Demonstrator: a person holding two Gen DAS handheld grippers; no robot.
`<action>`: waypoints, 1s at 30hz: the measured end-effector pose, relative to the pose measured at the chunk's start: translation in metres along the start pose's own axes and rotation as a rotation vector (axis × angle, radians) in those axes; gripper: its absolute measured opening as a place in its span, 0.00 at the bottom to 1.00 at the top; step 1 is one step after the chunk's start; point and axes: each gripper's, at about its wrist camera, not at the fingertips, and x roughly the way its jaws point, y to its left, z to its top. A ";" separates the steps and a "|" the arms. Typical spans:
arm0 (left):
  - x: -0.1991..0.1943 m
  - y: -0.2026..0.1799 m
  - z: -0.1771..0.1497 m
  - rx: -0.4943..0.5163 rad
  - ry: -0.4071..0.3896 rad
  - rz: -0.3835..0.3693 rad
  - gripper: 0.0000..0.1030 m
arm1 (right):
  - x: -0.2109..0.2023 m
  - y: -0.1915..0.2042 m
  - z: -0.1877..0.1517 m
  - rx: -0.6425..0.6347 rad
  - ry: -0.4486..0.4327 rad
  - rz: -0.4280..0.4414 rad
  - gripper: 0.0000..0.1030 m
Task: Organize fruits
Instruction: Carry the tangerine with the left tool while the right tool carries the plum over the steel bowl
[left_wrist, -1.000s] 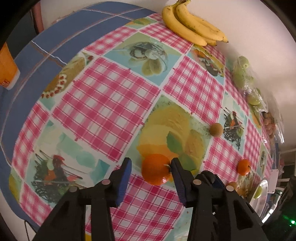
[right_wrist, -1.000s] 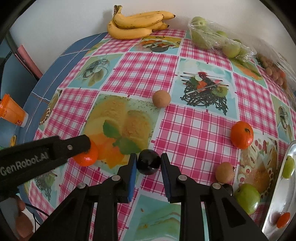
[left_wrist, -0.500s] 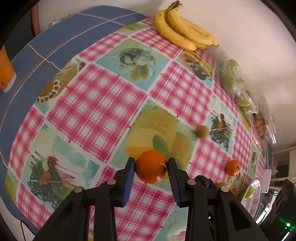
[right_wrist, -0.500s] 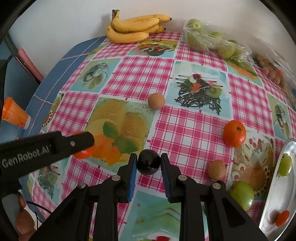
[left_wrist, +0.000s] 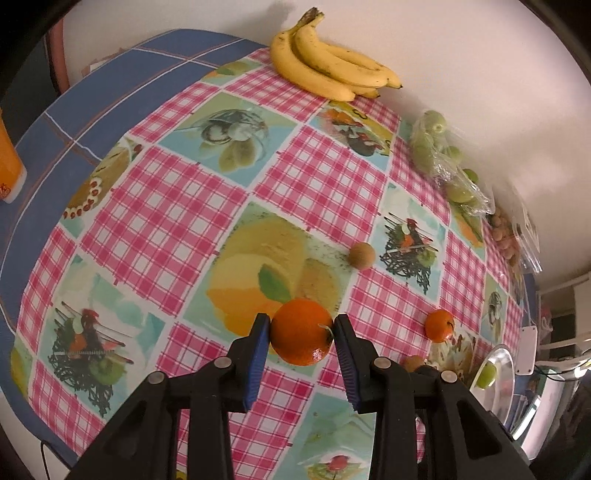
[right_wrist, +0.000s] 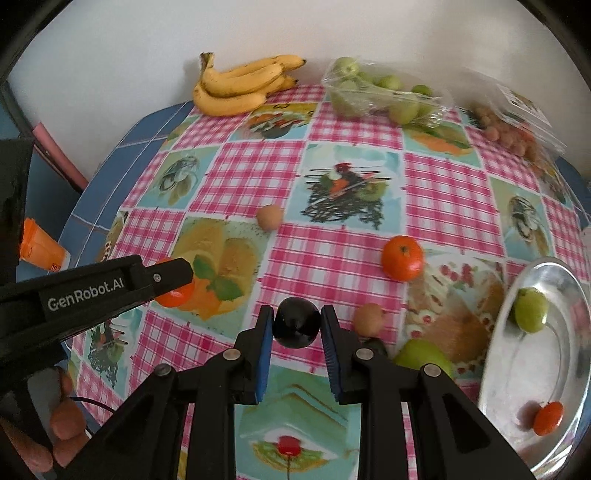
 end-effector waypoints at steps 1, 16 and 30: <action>-0.001 -0.002 -0.001 0.006 -0.002 0.003 0.37 | -0.003 -0.004 0.000 0.006 -0.003 -0.003 0.26; 0.006 -0.070 -0.031 0.157 0.013 0.006 0.37 | -0.036 -0.084 -0.009 0.191 -0.023 -0.010 0.26; 0.013 -0.136 -0.071 0.324 0.024 -0.005 0.37 | -0.068 -0.188 -0.032 0.423 -0.047 -0.101 0.26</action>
